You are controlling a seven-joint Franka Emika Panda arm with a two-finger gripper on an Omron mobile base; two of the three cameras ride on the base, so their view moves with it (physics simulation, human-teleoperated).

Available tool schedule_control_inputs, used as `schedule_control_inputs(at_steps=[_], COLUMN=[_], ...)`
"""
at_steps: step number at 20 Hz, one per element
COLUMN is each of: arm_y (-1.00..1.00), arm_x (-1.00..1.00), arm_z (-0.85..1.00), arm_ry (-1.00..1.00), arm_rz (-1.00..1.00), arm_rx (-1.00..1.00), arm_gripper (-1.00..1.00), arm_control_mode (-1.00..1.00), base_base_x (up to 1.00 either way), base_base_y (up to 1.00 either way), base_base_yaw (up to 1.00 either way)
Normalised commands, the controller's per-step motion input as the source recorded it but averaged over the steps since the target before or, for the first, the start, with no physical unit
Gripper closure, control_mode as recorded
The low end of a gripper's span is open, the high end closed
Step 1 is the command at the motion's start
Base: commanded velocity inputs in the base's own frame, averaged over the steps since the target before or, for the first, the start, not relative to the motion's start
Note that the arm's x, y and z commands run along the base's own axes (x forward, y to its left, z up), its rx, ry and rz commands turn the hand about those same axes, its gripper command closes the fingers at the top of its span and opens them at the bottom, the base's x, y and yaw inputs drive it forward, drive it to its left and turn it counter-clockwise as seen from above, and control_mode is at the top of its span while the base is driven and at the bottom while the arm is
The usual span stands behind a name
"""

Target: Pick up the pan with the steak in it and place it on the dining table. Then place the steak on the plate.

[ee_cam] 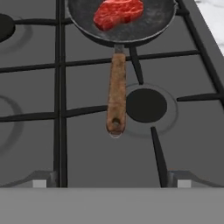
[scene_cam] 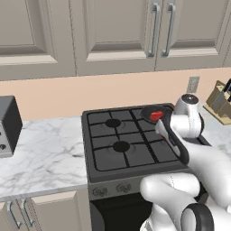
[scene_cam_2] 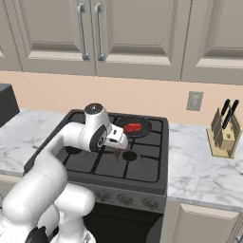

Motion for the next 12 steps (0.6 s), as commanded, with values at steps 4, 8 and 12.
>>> schedule_control_inputs(at_steps=[4, 8, 12], arm_y=[-0.09, -0.1, -0.1], arm_x=[0.38, 0.38, 0.33], arm_z=[-0.35, -0.34, -0.3], arm_ry=[-0.04, -0.04, -0.06], arm_rz=[-0.03, -0.03, -0.02], arm_rx=[0.0, 0.0, -0.03], arm_gripper=[-1.0, -1.0, -1.0], arm_control_mode=[-1.0, -1.0, -1.0], base_base_x=[0.0, 0.0, 0.0], base_base_y=[0.0, 0.0, 0.0], base_base_yaw=[0.0, 0.0, 0.0])
